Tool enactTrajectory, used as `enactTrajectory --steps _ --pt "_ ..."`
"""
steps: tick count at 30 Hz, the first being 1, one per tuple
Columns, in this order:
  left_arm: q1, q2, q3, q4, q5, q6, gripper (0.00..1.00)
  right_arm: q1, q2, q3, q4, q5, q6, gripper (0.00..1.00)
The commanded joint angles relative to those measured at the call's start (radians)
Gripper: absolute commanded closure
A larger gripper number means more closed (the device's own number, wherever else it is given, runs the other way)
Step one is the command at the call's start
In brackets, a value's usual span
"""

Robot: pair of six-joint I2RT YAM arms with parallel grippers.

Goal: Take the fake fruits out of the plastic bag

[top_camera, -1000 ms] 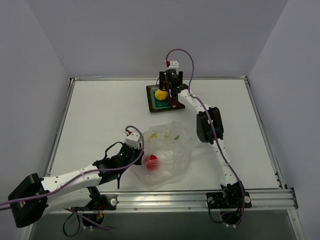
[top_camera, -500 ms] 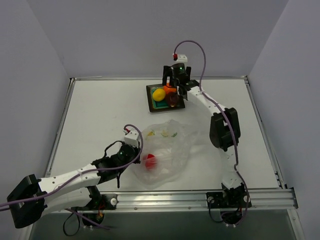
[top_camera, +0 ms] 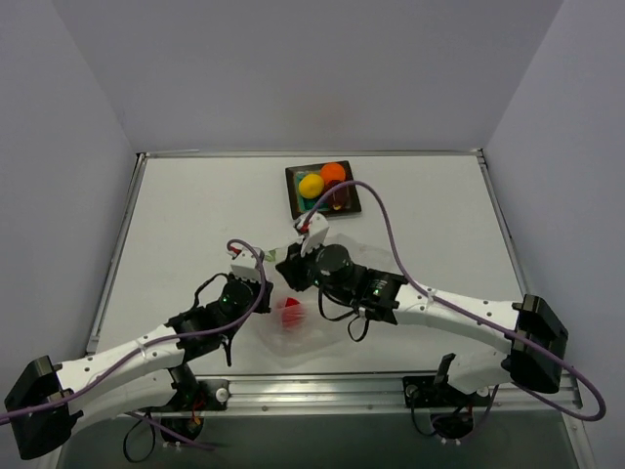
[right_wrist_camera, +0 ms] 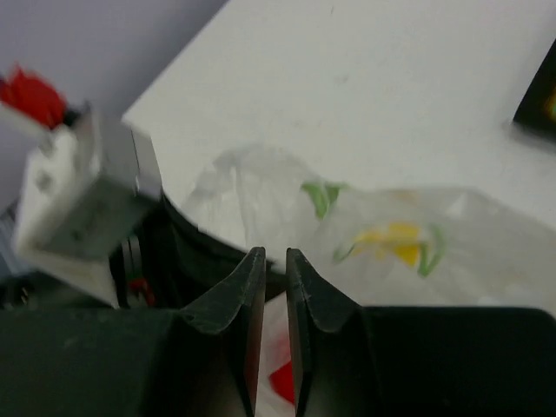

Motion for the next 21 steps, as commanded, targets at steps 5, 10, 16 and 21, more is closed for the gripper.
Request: enactTrajectory --steps 5,10,16,21 --pt "0.007 -0.050 -0.026 0.016 -0.050 -0.069 0.98 0.097 0.023 -0.134 -0.052 0.142 0.108 0.87" --pt "0.007 -0.087 -0.029 -0.007 -0.068 -0.071 0.98 0.110 0.088 -0.104 -0.104 0.199 0.141 0.79" --pt "0.007 -0.106 -0.038 -0.007 -0.079 -0.069 0.98 0.120 0.203 -0.059 -0.133 0.152 0.178 0.41" --pt "0.007 -0.109 -0.041 -0.007 -0.079 -0.061 0.98 0.136 0.273 -0.022 -0.130 0.130 0.189 0.27"
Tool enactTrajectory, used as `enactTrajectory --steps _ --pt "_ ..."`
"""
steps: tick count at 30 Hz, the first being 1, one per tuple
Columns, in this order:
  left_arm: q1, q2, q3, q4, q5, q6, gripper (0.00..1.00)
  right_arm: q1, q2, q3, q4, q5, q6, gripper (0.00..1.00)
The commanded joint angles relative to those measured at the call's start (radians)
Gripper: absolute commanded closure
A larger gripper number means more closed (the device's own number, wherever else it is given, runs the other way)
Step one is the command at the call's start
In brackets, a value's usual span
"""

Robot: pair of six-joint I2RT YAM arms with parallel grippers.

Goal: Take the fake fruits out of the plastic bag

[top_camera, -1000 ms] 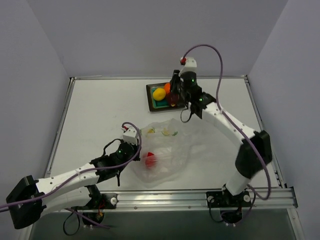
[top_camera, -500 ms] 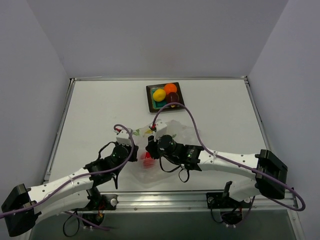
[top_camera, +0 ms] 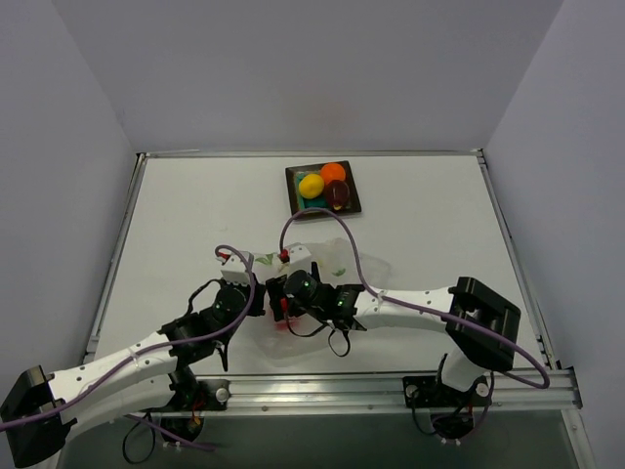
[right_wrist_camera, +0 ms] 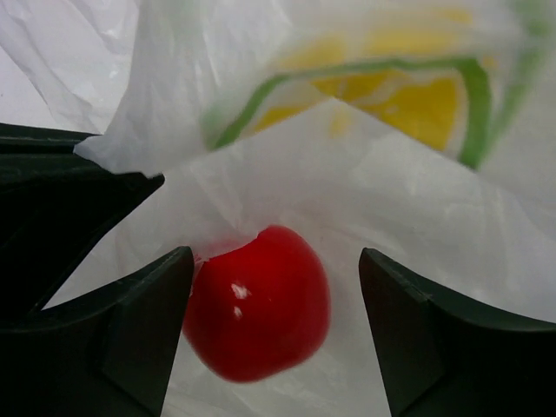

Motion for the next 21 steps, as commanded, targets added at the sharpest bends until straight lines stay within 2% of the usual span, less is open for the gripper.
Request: enactTrajectory --steps 1,7,11,16,21 --pt "0.007 -0.015 0.017 0.009 -0.022 0.001 0.98 0.015 0.039 0.060 -0.014 -0.005 0.023 0.24" --pt "0.008 -0.033 0.009 -0.008 -0.034 0.005 0.98 0.017 0.093 0.081 -0.041 0.005 0.059 0.21" --pt "0.008 -0.049 -0.003 -0.028 -0.055 0.004 0.98 0.041 0.021 0.048 -0.045 0.048 0.069 0.20" --pt "0.008 -0.036 0.001 -0.016 -0.061 0.018 0.98 0.046 -0.091 0.015 -0.049 0.004 0.049 0.09" --pt "0.008 -0.026 0.011 -0.005 -0.052 0.024 0.98 0.046 -0.065 -0.006 -0.049 -0.021 0.064 0.06"
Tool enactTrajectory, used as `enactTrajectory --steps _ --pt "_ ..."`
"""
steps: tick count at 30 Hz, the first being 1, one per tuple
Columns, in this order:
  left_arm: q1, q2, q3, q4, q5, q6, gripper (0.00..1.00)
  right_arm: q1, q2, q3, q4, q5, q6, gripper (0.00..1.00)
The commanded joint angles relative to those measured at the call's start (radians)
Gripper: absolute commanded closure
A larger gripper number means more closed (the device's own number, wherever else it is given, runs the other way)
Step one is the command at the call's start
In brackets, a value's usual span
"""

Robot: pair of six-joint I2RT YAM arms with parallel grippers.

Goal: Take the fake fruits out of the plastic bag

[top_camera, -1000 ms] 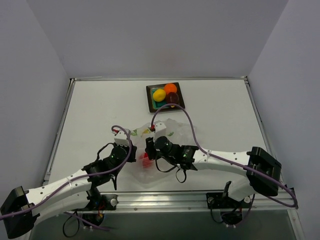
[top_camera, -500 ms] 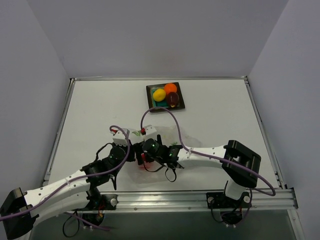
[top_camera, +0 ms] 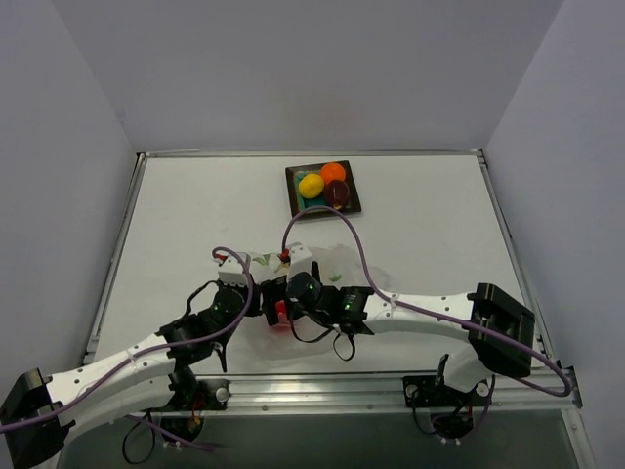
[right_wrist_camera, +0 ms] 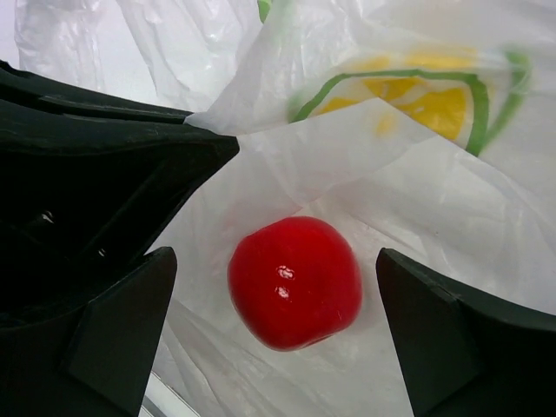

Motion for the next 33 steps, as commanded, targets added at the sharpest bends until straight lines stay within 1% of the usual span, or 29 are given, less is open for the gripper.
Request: enactTrajectory --steps 1,3,9,12,15,17,19,21,22,23,24,25,26,27,30,33 --pt "0.007 0.001 0.027 0.011 -0.014 0.014 0.98 0.005 0.020 -0.028 -0.016 -0.004 0.023 0.07" --pt "0.007 -0.002 0.027 0.007 -0.014 0.014 0.98 0.005 0.044 -0.019 -0.014 -0.002 0.030 0.12" --pt "0.007 -0.015 0.026 -0.002 -0.016 0.012 0.98 0.012 0.086 -0.016 -0.045 0.062 0.052 0.20" --pt "0.007 -0.002 0.029 0.007 -0.013 0.015 0.98 0.011 0.109 -0.014 -0.048 0.070 0.060 0.20" --pt "0.007 0.013 0.033 0.015 -0.011 0.017 0.98 0.011 0.173 0.003 -0.051 0.049 0.055 0.19" --pt "0.007 0.018 0.033 0.019 -0.009 0.019 0.98 0.012 0.188 0.010 -0.051 0.047 0.057 0.18" --pt "0.007 0.016 0.035 0.016 -0.011 0.022 0.98 0.014 0.181 0.009 -0.051 0.065 0.061 0.20" --pt "0.007 0.013 0.032 0.010 -0.014 0.022 0.98 0.014 0.163 0.000 -0.057 0.073 0.060 0.20" --pt "0.007 0.010 0.032 0.010 -0.013 0.022 0.98 0.014 0.137 -0.006 -0.060 0.088 0.058 0.23" --pt "0.007 0.011 0.030 0.013 -0.011 0.023 0.98 0.014 0.121 -0.011 -0.063 0.095 0.057 0.30" --pt "0.007 0.014 0.030 0.013 -0.011 0.023 0.98 0.014 0.083 -0.019 -0.074 0.104 0.058 0.45" --pt "0.007 0.018 0.032 0.012 -0.011 0.025 0.98 0.014 0.058 -0.032 -0.076 0.119 0.060 0.50" --pt "0.007 0.018 0.032 0.011 -0.011 0.023 0.98 0.015 0.034 -0.033 -0.076 0.125 0.060 0.50" --pt "0.007 0.019 0.030 0.013 -0.010 0.023 0.98 0.017 0.003 -0.043 -0.076 0.133 0.057 0.52" --pt "0.007 0.024 0.021 0.015 -0.002 0.025 0.98 0.018 -0.135 -0.066 -0.073 0.151 0.037 0.54" --pt "0.007 0.027 0.021 -0.001 -0.005 0.025 0.98 0.015 -0.213 -0.077 -0.073 0.147 0.009 0.55"
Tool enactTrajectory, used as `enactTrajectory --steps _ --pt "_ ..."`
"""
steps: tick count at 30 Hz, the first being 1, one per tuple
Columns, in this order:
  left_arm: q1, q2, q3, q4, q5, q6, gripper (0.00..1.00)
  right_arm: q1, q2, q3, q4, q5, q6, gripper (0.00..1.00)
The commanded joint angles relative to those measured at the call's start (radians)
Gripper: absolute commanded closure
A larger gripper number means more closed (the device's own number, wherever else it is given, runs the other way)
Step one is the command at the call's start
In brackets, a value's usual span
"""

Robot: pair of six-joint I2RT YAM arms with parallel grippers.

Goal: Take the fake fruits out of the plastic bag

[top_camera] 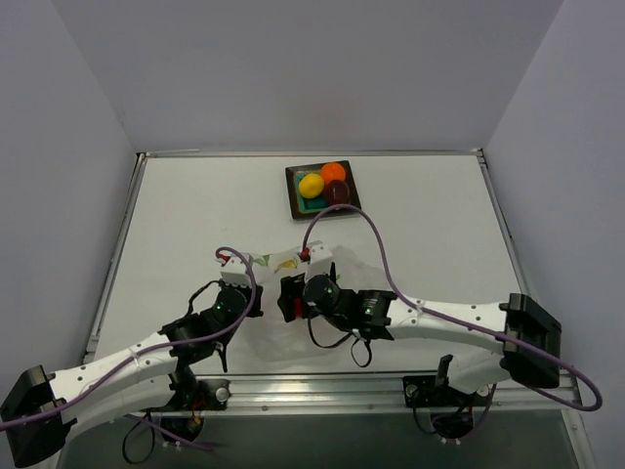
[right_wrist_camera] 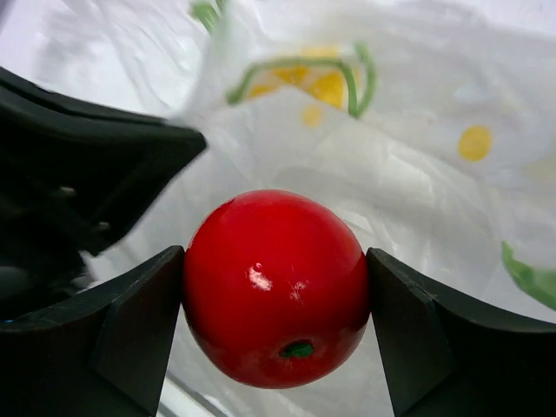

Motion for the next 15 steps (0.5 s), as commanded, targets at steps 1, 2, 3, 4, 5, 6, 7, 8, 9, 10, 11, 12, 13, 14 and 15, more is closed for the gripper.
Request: enactTrajectory --steps 1,2,3,4,5,6,7,8,9,10,11,12,13,14,15 --pt "0.007 0.001 0.019 -0.005 -0.007 0.016 0.98 0.003 -0.107 -0.008 -0.001 0.042 -0.033 0.54" --pt "0.007 -0.001 0.019 -0.005 -0.007 0.016 0.98 0.001 -0.117 -0.008 -0.001 0.025 -0.036 0.55" --pt "0.007 -0.001 0.019 -0.005 -0.006 0.016 0.98 0.001 -0.134 -0.006 -0.001 0.014 -0.039 0.55" --pt "0.006 0.002 0.019 -0.005 -0.004 0.019 0.98 0.001 -0.143 0.000 0.001 0.000 -0.044 0.55" --pt "0.006 0.004 0.021 -0.007 -0.004 0.022 0.98 0.003 -0.151 0.006 0.007 -0.017 -0.050 0.55" --pt "0.006 0.010 0.019 -0.008 0.005 0.025 0.98 0.003 -0.172 0.012 0.013 -0.038 -0.070 0.55" --pt "0.006 0.024 0.019 -0.004 0.013 0.025 0.98 0.001 -0.185 0.027 0.023 -0.043 -0.084 0.55" --pt "0.006 0.031 0.012 0.003 0.025 0.024 0.98 -0.003 -0.194 0.037 0.045 -0.046 -0.096 0.55" --pt "0.004 0.042 0.007 0.007 0.051 0.019 0.97 -0.009 -0.208 0.046 0.059 -0.051 -0.110 0.56" --pt "0.003 0.065 0.003 0.021 0.063 0.016 0.98 -0.040 -0.209 0.052 0.079 -0.055 -0.134 0.57" --pt "0.001 0.077 -0.004 0.024 0.072 0.013 0.98 -0.063 -0.206 0.069 0.117 -0.055 -0.142 0.57" --pt "-0.007 0.091 -0.007 0.024 0.080 0.005 0.98 -0.089 -0.185 0.083 0.131 -0.051 -0.150 0.58" --pt "-0.014 0.113 -0.005 0.024 0.089 0.001 0.98 -0.118 -0.170 0.095 0.146 -0.049 -0.171 0.58" --pt "-0.019 0.122 -0.007 0.021 0.089 -0.002 0.98 -0.181 -0.151 0.122 0.178 -0.045 -0.181 0.59" --pt "-0.036 0.130 -0.004 0.015 0.085 -0.015 0.98 -0.204 -0.106 0.142 0.188 -0.031 -0.193 0.59"
